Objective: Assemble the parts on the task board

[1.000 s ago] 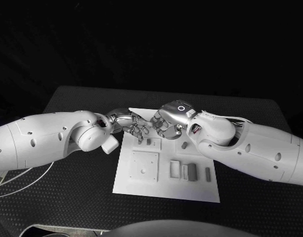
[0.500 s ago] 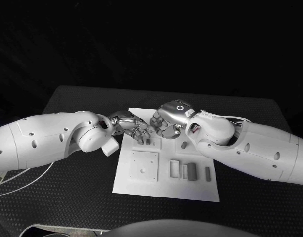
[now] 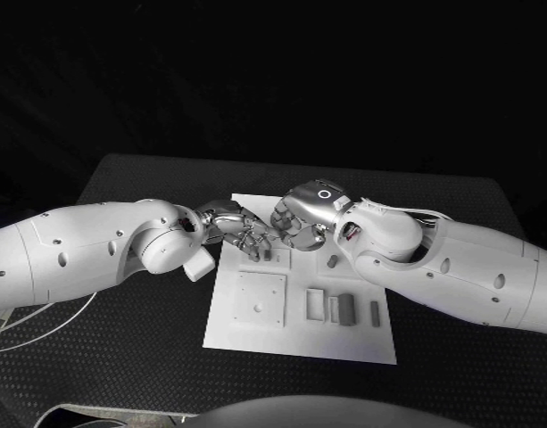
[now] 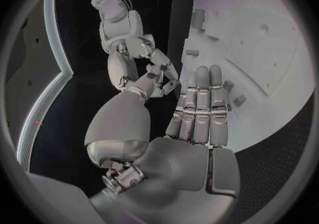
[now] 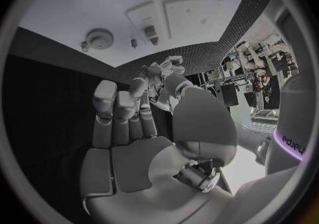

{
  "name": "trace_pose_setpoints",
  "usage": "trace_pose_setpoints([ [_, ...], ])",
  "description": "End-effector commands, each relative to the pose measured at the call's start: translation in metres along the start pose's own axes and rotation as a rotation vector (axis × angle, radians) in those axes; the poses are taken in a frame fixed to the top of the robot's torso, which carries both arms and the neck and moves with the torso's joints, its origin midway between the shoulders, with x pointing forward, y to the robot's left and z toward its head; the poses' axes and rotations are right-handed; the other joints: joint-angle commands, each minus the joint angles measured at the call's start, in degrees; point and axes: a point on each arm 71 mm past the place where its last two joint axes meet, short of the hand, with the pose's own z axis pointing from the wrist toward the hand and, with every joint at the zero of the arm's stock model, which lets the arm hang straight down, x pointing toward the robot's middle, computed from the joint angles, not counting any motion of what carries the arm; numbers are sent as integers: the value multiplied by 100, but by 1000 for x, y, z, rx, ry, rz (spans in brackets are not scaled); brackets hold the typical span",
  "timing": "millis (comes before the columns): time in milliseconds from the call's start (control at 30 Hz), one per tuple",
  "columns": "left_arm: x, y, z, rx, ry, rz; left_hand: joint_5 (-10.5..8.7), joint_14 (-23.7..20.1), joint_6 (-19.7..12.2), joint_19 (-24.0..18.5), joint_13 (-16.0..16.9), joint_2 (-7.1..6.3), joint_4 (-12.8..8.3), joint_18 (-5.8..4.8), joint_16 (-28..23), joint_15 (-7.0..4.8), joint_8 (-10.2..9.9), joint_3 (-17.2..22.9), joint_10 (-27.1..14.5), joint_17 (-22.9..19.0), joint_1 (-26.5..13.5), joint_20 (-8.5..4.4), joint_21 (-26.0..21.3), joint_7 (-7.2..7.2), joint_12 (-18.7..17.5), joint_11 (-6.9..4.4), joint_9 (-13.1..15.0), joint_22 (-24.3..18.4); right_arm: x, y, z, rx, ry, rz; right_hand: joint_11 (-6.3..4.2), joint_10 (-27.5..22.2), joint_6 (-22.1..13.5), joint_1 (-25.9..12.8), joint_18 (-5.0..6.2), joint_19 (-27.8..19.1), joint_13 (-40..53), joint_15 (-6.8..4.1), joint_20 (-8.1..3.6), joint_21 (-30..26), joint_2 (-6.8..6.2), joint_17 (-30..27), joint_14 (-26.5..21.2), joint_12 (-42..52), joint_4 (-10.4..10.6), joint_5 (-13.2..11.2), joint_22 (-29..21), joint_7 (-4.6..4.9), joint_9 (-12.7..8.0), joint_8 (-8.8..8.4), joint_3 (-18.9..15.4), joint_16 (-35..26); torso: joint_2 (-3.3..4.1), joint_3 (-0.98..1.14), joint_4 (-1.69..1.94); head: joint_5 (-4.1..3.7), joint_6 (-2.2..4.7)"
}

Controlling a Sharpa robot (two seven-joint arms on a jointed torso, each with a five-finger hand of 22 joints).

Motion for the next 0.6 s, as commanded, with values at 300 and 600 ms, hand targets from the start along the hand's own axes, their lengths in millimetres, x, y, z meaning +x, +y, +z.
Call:
trace_pose_setpoints([
  [300,3,-2,1,8,13,-6,-17,-10,19,-30,-3,91,-32,-19,-40,12,7,1,33,15,-17,9,2,6,-2,-1,-3,-9,0,3,1,-13,12,2,-8,26,5,17,204,10,-5,-36,-26,-6,34,10,-10,-35,5,24,58,20,11,8,27,-34,0,2,1,3,-8],
  [600,2,-3,1,10,5,-18,-15,-6,19,-30,-12,222,-56,-22,-52,9,-4,34,29,35,31,5,3,0,-12,-8,-14,-12,1,3,2,-11,18,4,-7,23,1,17,204,8,-5,-35,-27,-10,35,11,-11,-39,4,24,57,21,12,4,29,-38,0,2,1,4,-9],
])
